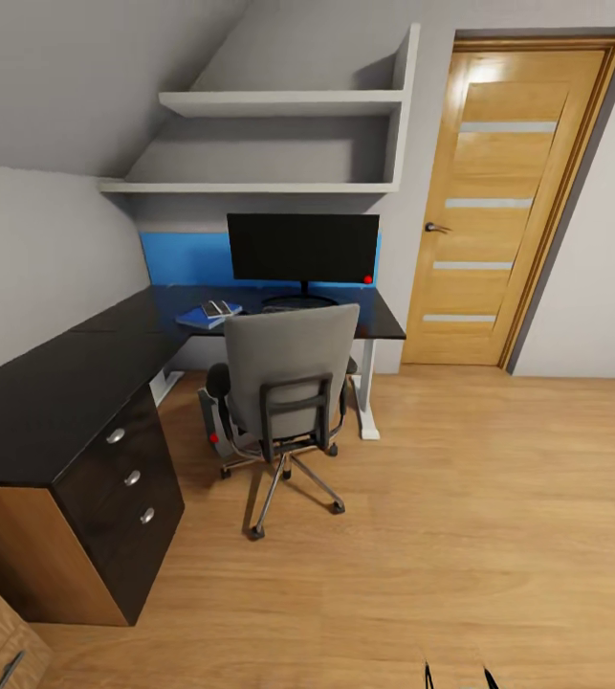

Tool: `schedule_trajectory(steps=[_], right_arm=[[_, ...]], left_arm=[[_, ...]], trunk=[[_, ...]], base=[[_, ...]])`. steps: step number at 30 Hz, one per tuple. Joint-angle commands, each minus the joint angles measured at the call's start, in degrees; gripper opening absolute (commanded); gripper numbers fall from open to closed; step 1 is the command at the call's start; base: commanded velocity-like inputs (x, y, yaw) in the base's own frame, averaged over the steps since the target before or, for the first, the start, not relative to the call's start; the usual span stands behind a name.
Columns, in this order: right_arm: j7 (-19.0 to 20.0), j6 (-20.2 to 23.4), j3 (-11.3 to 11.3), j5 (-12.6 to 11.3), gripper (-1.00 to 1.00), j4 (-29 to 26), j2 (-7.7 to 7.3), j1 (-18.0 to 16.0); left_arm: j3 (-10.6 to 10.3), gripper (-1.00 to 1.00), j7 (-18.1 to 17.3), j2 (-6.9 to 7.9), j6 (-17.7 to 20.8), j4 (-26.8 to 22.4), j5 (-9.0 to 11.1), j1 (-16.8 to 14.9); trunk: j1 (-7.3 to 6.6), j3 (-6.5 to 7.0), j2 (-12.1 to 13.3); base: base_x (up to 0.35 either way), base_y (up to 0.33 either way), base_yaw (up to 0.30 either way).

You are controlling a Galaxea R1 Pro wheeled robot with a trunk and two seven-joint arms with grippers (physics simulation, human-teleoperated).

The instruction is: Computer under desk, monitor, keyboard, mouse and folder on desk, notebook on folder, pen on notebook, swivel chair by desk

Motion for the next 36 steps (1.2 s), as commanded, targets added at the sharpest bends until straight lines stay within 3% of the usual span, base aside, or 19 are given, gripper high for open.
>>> schedule_trajectory(steps=[1, 15, 20, 27, 36], right_arm=[[-0.1, -0.5, 0.5, -0.3, 1.0, 0.1, -0.02, 0.2], [0.2, -0.3, 0.6, -0.3, 1.0, 0.2, 0.09, 4.2], [0.2, 5.3, 0.5, -0.5, 1.0, 0.2, 0.09, 4.2], [0.2, 8.8, 0.5, -0.5, 1.0, 0.1, 0.11, 4.2], [0.3, 9.2, 0.5, -0.5, 1.0, 0.1, 0.13, 4.3]], left_arm=[[-0.5, 1.0, 0.4, -0.02, -0.3, 0.0, 0.2, 0.0], [-0.4, 1.0, 0.3, 0.0, -0.8, 0.0, 0.2, 0.1], [-0.4, 1.0, 0.1, 0.21, -0.3, 0.0, 0.2, 0.1], [-0.4, 1.0, 0.0, 0.24, 0.9, 0.0, 0.2, 0.1], [-0.4, 1.0, 0.2, 0.24, 3.5, 0.0, 0.2, 0.1]], trunk=[[-0.23, 0.13, 0.4], [-3.31, 2.65, 6.0], [-4.41, 3.54, 8.0], [-5.94, 4.8, 10.8], [-5.94, 4.8, 10.8]], base=[[0.0, 0.0, 0.0], [0.0, 0.0, 0.0], [0.0, 0.0, 0.0], [0.0, 0.0, 0.0], [0.0, 0.0, 0.0]])
